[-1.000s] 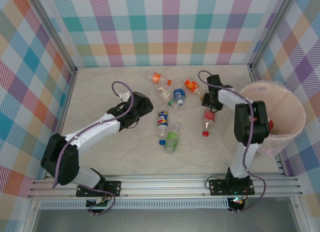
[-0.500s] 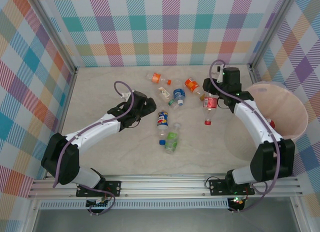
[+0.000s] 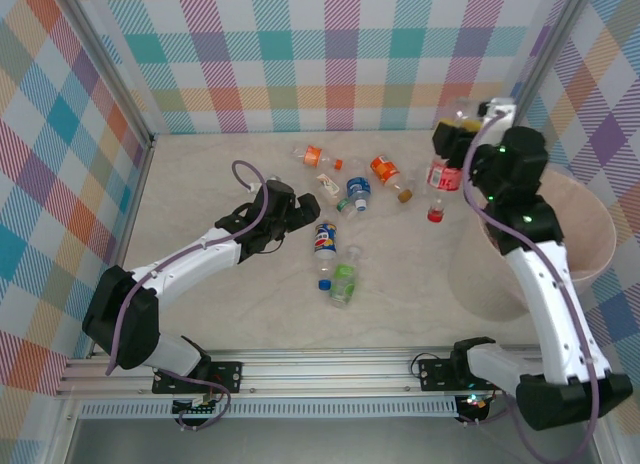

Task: Put the plastic bottles in the bin

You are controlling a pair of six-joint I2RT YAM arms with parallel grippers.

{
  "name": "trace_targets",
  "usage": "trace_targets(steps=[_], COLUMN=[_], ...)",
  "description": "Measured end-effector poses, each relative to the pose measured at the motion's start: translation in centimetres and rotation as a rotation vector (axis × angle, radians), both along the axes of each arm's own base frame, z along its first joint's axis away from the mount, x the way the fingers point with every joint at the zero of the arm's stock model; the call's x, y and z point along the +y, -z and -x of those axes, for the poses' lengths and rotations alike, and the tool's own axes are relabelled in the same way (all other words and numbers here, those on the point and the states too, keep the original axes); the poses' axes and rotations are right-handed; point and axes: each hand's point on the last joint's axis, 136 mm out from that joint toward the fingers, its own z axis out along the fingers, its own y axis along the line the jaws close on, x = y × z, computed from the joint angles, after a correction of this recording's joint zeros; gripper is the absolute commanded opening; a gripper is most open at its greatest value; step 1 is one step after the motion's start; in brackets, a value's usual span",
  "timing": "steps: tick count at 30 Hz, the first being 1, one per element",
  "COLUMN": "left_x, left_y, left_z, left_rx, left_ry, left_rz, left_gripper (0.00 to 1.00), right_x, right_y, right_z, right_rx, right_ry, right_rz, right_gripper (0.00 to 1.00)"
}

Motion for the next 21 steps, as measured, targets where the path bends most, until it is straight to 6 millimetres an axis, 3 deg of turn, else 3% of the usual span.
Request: trace_targets(steps=[4, 8, 10, 12, 17, 21], left_x=[-0.3, -0.6, -0.6, -0.7, -0.6, -0.7], left_y=[0.5, 0.9, 0.8, 0.8, 0.8, 0.8], left_z=[-0.1, -0.1, -0.1, -0.2, -0.2, -0.2], left_rx=[0.012, 0.02, 0.017, 0.015, 0.015, 0.014], left_ry=[0.009, 0.018, 0.019, 0.019, 0.019, 0.022], left_rz=[0.002, 0.006, 0.008, 0.009, 0.009, 0.007], left_gripper=[1.0, 1.0, 1.0, 1.0, 1.0, 1.0], right_x=[-3.4, -7.2, -9.2, -11.3, -16.1, -17.2], right_y=[-6.6, -9.8, -9.7, -8.2, -0.4, 4.7], right_z=[2.9, 4.0, 4.1, 4.0, 3.9, 4.2], right_rx=[-0.135, -0.147, -0.129, -0.081, 0.131, 0.252], right_ry=[0.107, 0.26, 0.339, 0.417, 0.56, 0.58], right_rz=[0.016, 0.043, 0.058, 0.077, 0.104, 0.093], right_gripper=[0.45, 0.48, 0.49, 0.5, 0.5, 0.51])
